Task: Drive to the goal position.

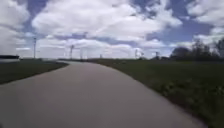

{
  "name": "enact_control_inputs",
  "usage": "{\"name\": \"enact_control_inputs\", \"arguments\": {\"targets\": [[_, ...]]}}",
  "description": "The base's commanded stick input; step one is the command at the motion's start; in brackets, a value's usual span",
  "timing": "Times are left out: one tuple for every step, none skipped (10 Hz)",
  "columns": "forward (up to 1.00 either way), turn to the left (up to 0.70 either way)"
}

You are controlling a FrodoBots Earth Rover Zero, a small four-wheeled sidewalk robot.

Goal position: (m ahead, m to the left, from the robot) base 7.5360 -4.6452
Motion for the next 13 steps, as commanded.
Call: {"name": "enact_control_inputs", "arguments": {"targets": [[1.0, 0.0], [1.0, 0.0], [1.0, 0.0], [1.0, 0.0], [1.0, 0.0], [1.0, 0.0], [1.0, 0.0], [1.0, 0.0], [1.0, 0.0], [1.0, 0.0], [1.0, 0.0], [1.0, 0.0], [1.0, 0.0]]}}
